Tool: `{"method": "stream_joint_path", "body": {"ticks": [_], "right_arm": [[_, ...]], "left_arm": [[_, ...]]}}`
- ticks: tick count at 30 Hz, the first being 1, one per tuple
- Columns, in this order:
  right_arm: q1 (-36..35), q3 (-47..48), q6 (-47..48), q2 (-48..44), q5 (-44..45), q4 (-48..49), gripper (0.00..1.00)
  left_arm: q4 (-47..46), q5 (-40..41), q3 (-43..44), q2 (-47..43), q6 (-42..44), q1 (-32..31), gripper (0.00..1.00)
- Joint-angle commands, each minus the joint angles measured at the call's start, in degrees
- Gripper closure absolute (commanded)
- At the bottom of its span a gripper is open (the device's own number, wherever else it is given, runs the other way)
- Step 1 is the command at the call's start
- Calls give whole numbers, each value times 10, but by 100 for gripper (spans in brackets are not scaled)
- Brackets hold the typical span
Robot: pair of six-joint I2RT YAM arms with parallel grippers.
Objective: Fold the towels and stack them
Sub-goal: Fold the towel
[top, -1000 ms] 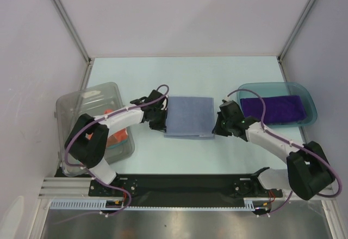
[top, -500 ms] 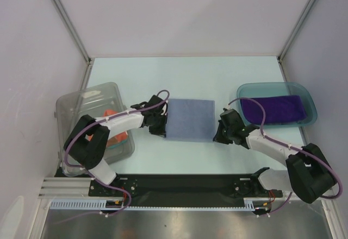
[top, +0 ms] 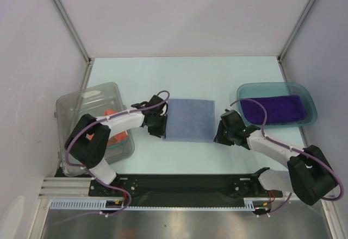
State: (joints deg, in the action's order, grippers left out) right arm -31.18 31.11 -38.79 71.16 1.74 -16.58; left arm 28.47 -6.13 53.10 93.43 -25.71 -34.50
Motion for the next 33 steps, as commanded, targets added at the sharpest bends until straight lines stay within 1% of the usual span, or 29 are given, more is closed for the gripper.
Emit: {"method": "stream_joint_path", "body": {"ticks": [1,2,4,5,6,7,8,9,11,12,13,15,16,17,20,24,27,29,33], "right_arm": [[-1,42,-3,-37,34,-62,66],[-1,53,-2,-46,41,-86,64],[1,75,2,-50,47,-97,61],[2,93,14,-45,46,-84,59],[2,99,25,-39,42,-68,58],[3,103,41,-31,35,-49,58],[8,115,60,-20,23,-14,60],[11,122,70,12,17,-3,67],[21,135,83,47,-1,24,71],[24,147,91,76,-7,30,75],[27,149,94,90,-11,35,76],[30,144,99,115,-10,55,76],[30,139,104,122,-30,80,76],[31,132,107,126,-31,92,76],[39,114,120,151,-38,118,78],[52,115,135,167,-29,118,80],[63,134,143,169,-27,104,82],[67,161,149,165,-29,82,82],[75,212,164,163,-29,61,81]], "left_arm": [[57,35,56,-24,17,0,67],[81,45,71,-30,20,0,66],[93,59,119,-32,27,1,64],[96,59,137,-29,31,2,63],[97,57,174,-11,40,4,62],[101,48,196,1,45,6,62],[111,43,218,14,52,7,61],[119,39,258,46,62,8,60],[116,38,288,74,71,10,60],[108,37,301,86,76,14,60],[103,32,309,113,79,19,60],[78,10,321,135,82,38,62],[59,-1,323,156,83,44,62],[49,-10,327,166,85,55,62],[48,-14,362,213,91,68,62],[43,-17,385,250,100,80,63],[46,-27,402,273,102,87,63],[56,-32,411,277,103,89,63],[96,-7,420,259,84,92,60]]}}
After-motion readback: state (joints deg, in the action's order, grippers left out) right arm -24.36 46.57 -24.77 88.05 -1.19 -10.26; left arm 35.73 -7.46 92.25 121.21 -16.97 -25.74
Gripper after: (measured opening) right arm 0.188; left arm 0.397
